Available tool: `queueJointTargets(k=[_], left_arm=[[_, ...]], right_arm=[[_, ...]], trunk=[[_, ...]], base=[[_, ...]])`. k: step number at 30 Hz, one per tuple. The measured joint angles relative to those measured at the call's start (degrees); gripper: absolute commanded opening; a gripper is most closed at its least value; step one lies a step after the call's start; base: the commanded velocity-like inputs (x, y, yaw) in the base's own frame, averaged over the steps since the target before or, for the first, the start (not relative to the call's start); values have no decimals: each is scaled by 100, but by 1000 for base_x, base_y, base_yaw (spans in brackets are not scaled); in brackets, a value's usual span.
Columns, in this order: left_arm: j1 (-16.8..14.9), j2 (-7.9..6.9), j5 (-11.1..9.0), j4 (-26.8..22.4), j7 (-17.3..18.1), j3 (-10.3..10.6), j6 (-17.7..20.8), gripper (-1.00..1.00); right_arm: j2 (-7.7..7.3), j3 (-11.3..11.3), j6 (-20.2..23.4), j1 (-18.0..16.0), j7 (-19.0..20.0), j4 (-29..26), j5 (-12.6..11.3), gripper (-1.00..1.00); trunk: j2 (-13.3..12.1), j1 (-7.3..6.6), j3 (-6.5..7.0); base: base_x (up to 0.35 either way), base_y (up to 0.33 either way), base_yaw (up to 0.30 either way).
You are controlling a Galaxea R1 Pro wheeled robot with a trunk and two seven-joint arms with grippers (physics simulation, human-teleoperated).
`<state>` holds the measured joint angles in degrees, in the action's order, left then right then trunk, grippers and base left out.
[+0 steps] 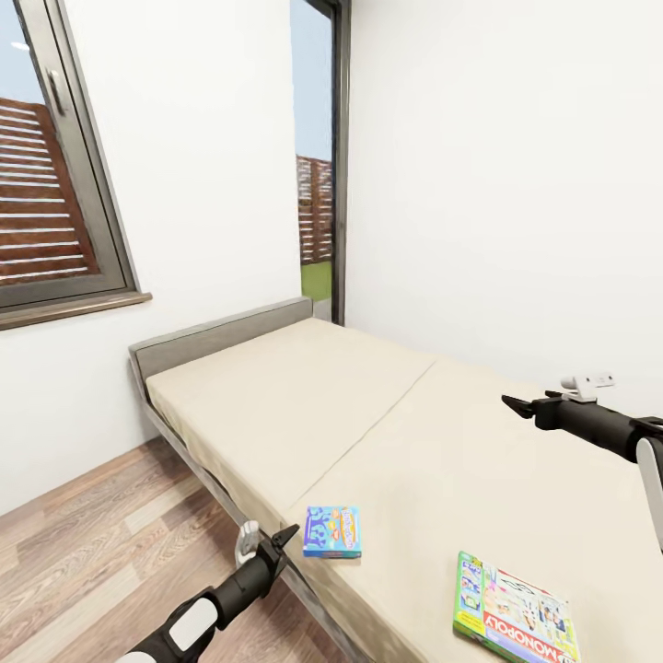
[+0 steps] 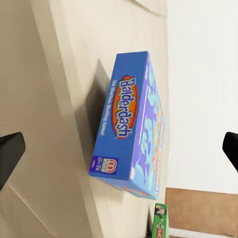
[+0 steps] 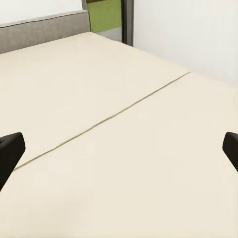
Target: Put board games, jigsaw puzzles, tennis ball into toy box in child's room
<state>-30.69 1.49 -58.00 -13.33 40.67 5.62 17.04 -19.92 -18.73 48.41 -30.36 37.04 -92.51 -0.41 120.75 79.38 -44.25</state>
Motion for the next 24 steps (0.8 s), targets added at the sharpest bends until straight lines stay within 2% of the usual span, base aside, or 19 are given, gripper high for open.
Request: queueJointTargets(k=[5,14,24], left_arm=[[-3,9,-27,5,-197,-11,-5,100],[-4,27,-40,5,-257,-14,-10,100],[-4,30,-45,4,-256,-14,-24,100]], right_arm=[[-2,-1,0,0,0,0,-1,100],[-5,-1,0,0,0,0,-1,100],[-8,-1,0,0,0,0,0,100]], trunk=[[0,0,0],[0,0,0],[0,0,0]], base=[[0,0,-43],[0,0,-218],[0,0,-43]])
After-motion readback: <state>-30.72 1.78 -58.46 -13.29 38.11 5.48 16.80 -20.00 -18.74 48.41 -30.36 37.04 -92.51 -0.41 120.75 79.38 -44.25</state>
